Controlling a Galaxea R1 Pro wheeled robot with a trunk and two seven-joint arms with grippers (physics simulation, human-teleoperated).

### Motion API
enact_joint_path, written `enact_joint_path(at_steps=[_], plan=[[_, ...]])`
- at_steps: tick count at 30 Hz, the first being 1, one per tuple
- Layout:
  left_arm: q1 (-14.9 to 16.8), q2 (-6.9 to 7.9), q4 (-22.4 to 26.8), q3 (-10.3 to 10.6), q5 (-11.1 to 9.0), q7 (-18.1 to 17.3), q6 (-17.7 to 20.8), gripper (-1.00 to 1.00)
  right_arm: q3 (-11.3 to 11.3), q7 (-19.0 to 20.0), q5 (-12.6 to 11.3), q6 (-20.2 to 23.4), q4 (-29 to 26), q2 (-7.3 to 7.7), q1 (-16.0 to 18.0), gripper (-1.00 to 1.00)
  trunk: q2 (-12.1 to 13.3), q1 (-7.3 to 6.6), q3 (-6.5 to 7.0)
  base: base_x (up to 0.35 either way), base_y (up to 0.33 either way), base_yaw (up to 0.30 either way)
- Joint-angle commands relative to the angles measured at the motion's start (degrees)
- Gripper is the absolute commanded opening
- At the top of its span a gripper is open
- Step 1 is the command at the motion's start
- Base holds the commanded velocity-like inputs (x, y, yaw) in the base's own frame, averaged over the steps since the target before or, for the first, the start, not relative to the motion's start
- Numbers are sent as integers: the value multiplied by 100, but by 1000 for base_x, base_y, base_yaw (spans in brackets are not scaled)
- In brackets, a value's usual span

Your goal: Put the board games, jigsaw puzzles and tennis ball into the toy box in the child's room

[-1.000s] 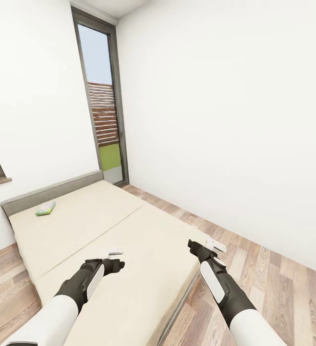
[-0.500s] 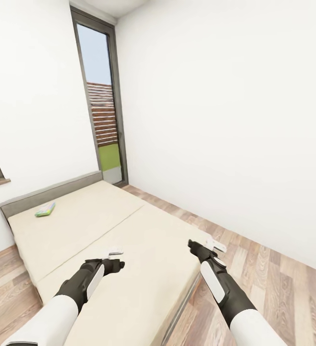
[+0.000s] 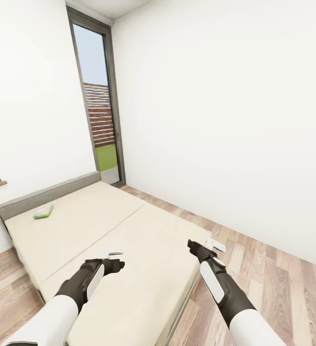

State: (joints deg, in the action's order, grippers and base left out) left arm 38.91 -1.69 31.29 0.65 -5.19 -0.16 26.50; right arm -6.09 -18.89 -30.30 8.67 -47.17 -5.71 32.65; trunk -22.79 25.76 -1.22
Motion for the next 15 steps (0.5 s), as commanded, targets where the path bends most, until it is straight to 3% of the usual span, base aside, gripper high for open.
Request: enact_joint_path(at_steps=[1, 6, 15], plan=[[3, 2, 8, 6, -53, 7, 30, 100, -15, -44, -35, 20, -11, 2, 4, 100, -13, 3, -13, -117, 237, -6], [3, 2, 8, 5, -53, 7, 30, 100, -15, -44, -30, 20, -11, 1, 4, 100, -13, 3, -13, -81, 164, -3], [3, 2, 8, 5, -53, 7, 30, 100, -28, -44, -42, -271, -11, 29, 4, 100, -13, 3, -13, -19, 39, -1]])
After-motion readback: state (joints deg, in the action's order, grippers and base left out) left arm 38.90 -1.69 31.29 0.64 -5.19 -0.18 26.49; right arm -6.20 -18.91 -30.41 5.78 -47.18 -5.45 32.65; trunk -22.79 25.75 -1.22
